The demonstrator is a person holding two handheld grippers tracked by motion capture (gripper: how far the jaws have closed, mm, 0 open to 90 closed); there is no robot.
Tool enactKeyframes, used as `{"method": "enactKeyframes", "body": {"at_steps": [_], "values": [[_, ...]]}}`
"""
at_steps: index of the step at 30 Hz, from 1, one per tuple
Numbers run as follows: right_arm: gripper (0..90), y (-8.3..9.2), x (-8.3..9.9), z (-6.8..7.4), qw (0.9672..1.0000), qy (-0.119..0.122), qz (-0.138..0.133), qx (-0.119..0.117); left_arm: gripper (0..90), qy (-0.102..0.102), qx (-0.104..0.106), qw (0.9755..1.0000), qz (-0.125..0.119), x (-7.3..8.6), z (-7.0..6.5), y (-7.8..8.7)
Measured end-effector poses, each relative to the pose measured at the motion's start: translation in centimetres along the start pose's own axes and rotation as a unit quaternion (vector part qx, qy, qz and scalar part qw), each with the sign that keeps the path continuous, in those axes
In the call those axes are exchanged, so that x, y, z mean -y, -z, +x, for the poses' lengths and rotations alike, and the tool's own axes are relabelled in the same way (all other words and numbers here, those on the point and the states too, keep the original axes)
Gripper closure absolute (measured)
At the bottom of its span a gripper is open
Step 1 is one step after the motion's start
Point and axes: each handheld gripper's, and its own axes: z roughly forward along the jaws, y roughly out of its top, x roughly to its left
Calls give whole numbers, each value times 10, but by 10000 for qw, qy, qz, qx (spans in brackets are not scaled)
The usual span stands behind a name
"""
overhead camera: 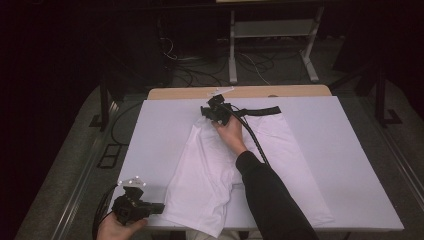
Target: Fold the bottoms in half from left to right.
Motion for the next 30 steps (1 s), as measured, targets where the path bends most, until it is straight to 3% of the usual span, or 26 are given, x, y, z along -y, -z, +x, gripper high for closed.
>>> {"method": "enactKeyframes", "body": {"at_steps": [7,15,24,30], "values": [[860,7,-3,-5,10000,-65,-28,8,877,-252,147,9994,-200,-8,-15,3],[860,23,-8,-20,9998,-190,-75,74,874,-730,471,9957,-320,-22,-39,-3],[860,34,-9,-38,9991,-378,-30,189,874,-955,769,9923,-159,-27,-49,-11],[860,41,-7,-49,9982,-551,-43,230,874,-985,978,9900,-231,-28,-52,-12]]}}
